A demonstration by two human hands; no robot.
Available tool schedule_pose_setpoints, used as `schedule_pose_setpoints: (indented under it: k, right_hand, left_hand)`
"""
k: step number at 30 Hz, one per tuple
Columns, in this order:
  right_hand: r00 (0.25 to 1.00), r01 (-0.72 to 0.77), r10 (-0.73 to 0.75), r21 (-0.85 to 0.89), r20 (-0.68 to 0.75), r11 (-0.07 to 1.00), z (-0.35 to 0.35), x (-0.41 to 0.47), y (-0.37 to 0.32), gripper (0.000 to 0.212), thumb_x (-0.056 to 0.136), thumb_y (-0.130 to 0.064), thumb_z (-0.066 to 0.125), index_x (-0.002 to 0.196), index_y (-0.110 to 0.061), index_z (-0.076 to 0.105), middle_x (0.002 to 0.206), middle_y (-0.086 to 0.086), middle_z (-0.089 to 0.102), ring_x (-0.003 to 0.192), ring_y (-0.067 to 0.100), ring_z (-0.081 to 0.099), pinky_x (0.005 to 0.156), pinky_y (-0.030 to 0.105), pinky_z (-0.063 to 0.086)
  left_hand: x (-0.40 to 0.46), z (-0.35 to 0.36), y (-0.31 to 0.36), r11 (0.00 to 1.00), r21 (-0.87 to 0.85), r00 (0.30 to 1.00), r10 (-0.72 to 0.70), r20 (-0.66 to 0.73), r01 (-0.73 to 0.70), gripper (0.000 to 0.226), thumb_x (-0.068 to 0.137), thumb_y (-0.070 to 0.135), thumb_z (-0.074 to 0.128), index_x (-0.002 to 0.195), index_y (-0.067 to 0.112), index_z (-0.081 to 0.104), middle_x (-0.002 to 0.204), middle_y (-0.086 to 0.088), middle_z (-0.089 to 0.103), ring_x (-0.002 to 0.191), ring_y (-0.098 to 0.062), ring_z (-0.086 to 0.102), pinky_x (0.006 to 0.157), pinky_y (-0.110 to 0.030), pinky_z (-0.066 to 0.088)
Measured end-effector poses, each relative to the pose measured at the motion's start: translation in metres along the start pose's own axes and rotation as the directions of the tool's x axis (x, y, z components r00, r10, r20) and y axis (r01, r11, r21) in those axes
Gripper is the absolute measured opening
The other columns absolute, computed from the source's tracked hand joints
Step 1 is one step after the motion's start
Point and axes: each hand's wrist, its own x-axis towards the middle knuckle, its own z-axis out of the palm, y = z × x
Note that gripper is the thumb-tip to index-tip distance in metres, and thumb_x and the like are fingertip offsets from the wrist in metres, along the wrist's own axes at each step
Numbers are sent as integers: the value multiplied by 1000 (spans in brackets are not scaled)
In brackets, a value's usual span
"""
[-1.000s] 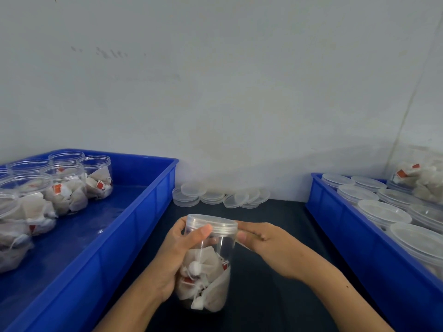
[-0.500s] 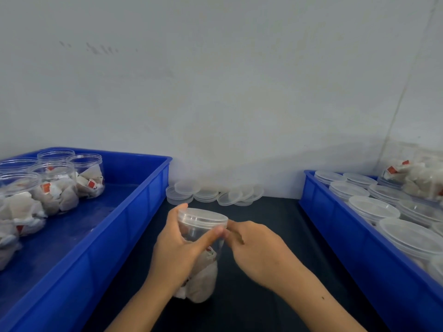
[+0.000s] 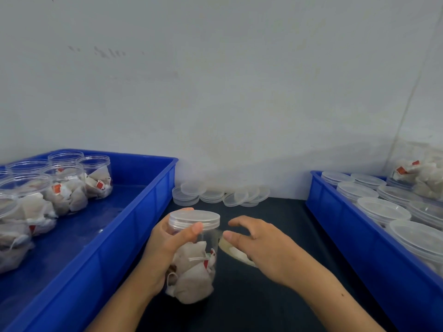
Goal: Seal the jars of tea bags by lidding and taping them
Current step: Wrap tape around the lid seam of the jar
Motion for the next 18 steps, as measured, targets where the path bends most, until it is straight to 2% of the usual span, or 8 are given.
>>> schedule_pose_setpoints:
  k: [4,7,11,15,16,18]
  right_hand:
    - [996,57,-63,-89,-66,994,-3,0,4,41,95,-58,41,135,-51,42,136,-18,53,119,8,52,87,24,37]
    - [992,90,-100,-119,-81,989,-4,0,3,38,98,-52,40,136,-51,44,137,-22,52,124,6,48,93,23,37]
    - [986,141,-152,-150,-64,979,3,0,0,38,100,-49,37,137,-51,43,134,-19,56,123,7,51,92,23,40]
    - [986,130,-144,-142,-88,981,6,2,2,32,100,-46,40,129,-53,50,120,-18,65,109,8,60,84,24,45]
    - [987,120,-132,-122,-91,985,5,2,4,30,100,-46,41,126,-52,53,119,-19,66,107,7,60,82,22,46]
    - [989,100,-110,-102,-94,990,4,4,6,28,99,-47,43,119,-46,62,110,-12,70,97,10,64,79,23,50]
  left_hand:
    - [1,-1,0,999,-37,999,-13,46,15,113,25,67,89,121,12,63,96,-7,72,86,-17,68,77,-33,50]
    - [1,-1,-1,995,-85,995,-47,91,55,114,24,63,91,120,9,62,91,-8,73,80,-16,70,70,-30,54]
    - [-1,-2,-3,983,-135,980,-102,169,125,108,22,64,90,114,14,64,101,-16,73,89,-27,71,72,-36,58]
    - [-3,0,-3,979,-138,978,-126,163,149,113,19,63,91,118,19,57,105,-10,73,93,-25,72,66,-30,59]
    - [-3,1,-3,983,-113,979,-127,161,146,109,24,63,90,119,19,55,107,-10,72,94,-25,71,67,-29,58]
    - [-4,4,-2,990,-65,983,-111,148,122,86,51,61,84,121,18,55,112,-12,70,96,-25,71,72,-33,58]
